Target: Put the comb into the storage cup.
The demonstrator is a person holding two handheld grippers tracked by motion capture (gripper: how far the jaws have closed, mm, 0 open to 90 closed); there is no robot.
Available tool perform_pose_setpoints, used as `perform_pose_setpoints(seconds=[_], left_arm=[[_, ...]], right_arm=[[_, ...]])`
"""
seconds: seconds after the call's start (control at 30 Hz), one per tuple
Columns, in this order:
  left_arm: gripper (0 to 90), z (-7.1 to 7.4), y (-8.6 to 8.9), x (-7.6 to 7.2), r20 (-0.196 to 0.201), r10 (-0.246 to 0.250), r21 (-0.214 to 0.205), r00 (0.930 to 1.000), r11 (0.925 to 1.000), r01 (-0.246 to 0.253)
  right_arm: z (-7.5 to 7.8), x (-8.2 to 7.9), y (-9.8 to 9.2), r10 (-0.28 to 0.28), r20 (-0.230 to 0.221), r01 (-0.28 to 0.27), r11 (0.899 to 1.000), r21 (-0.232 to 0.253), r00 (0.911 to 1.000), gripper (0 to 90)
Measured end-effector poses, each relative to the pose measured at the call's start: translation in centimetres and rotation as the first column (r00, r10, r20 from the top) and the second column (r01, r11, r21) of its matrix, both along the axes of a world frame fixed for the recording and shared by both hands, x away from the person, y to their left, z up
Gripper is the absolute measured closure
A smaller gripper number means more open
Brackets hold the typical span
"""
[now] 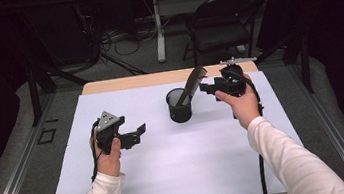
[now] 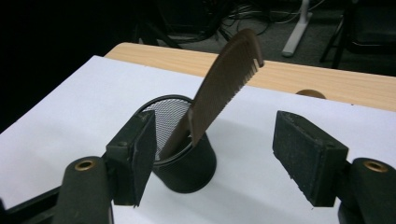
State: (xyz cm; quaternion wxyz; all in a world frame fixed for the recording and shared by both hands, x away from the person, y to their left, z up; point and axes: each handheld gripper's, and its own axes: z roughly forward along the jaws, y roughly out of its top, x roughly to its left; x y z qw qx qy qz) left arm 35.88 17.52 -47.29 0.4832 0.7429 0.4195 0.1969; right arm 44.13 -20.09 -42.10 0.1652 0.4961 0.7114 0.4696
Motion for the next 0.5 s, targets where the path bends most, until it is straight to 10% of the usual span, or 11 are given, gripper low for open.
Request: perform_pose_setpoints(seconds=[0.5], left_arm=[[15.7, 0.1, 0.2, 0.0, -0.002, -0.006, -0.007, 1.0000, 1.0000, 0.006]], right_arm=[[0.0, -2.8, -0.5, 0.031, 0.055, -0.029, 0.999, -0.024, 0.9980, 7.5]])
